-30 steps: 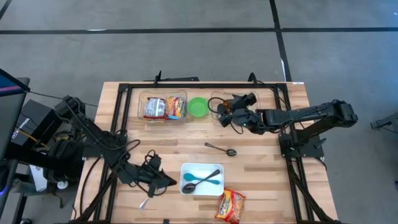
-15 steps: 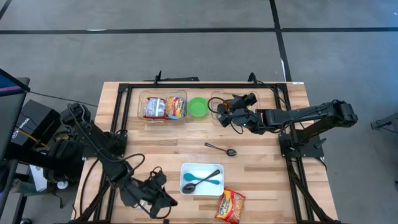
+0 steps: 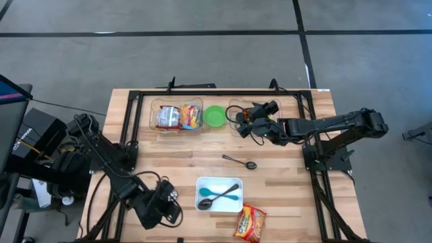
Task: Pick & Place Food Item
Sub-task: Put the silver spoon into the white bin
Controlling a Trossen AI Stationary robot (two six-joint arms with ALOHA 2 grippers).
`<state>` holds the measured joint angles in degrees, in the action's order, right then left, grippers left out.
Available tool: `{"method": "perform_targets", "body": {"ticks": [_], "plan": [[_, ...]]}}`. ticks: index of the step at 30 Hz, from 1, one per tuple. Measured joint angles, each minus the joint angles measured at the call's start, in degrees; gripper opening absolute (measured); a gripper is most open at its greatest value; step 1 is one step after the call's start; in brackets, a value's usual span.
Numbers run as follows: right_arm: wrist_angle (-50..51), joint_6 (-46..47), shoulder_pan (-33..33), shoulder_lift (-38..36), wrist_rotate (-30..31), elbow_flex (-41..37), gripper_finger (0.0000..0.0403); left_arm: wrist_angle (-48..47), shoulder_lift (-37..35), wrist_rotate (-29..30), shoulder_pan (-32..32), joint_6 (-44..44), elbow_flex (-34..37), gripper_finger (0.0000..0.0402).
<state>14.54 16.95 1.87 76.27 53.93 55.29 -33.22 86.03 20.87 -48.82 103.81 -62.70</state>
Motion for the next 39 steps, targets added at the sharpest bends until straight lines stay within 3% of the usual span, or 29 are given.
{"method": "perform_targets", "body": {"ticks": [8,15,19,26,39], "plan": [[0.0,0.0,0.0,0.0,0.0,0.0,0.0329,-14.5,2.9,-11.1,0.0,13.7,0.0,0.0000],[0.0,1.0,0.0,0.0,0.0,0.0,0.0329,-21.3,6.9,-21.4,0.0,16.8,0.0,0.0000],[0.0,1.0,0.0,0.0,0.0,0.0,0.0329,-22.1,7.8,-19.2,0.0,15.6,0.1,0.0000],[0.0,1.0,0.0,0.0,0.0,0.0,0.0329,-19.8,8.2,-13.4,0.0,3.6,0.1,0.0000],[0.5,1.0,0.0,0.0,0.0,0.0,0.0329,-13.2,9.4,-10.1,0.4,4.1,0.1,0.0000]]}}
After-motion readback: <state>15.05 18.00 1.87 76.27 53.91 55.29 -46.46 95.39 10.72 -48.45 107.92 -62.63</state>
